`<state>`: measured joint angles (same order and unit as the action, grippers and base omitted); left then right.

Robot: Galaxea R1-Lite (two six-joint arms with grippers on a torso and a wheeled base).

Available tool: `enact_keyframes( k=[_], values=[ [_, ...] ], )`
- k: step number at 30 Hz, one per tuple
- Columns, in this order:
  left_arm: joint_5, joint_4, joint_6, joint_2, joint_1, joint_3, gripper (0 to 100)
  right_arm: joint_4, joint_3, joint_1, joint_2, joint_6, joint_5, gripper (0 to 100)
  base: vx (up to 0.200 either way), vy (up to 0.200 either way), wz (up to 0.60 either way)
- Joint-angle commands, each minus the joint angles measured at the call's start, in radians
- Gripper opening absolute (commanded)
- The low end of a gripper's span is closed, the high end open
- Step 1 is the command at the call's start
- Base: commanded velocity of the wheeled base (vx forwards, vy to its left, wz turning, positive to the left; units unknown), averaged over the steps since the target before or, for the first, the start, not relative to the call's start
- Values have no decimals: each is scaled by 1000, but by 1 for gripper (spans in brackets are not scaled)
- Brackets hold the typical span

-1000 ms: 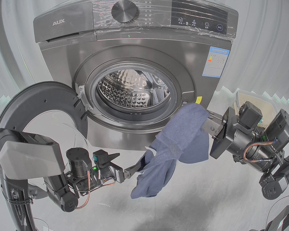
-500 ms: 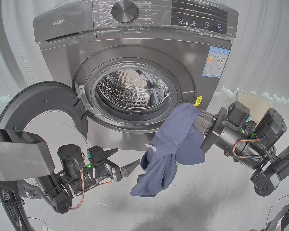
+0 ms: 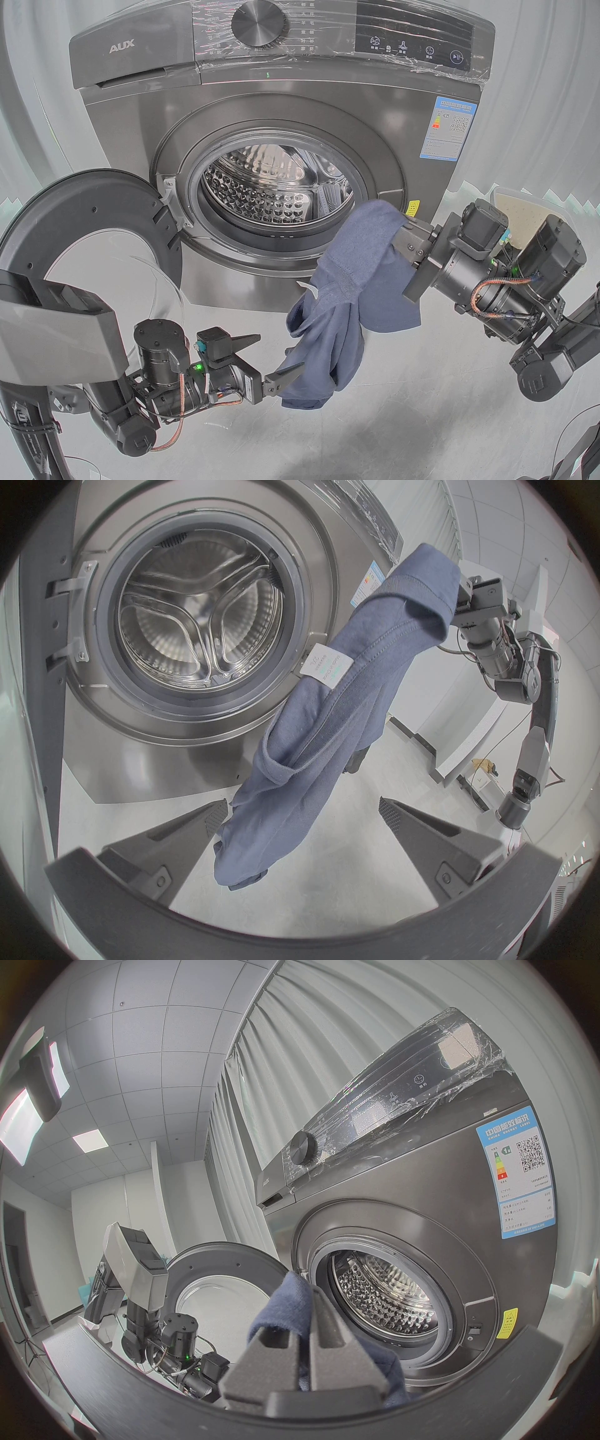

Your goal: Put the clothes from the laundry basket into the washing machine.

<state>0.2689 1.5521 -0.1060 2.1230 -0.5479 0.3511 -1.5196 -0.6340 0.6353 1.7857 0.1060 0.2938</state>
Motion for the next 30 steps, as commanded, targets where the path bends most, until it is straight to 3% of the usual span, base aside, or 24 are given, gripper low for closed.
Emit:
enact_keyframes(
  k=[1,12,21,30],
  values=[
    [0,0,3,61,3,37,100,-1,1,3,1,0,1,0,0,0,0],
    [-16,0,0,126,31,140,100,-1,8,29,-16,-2,-1,0,0,0,0],
    [-57,0,-8,160,60,206,100,-1,10,49,-19,-2,-1,0,0,0,0],
    [-56,0,-8,193,60,235,100,-1,8,67,-17,-2,-2,0,0,0,0]
  ],
)
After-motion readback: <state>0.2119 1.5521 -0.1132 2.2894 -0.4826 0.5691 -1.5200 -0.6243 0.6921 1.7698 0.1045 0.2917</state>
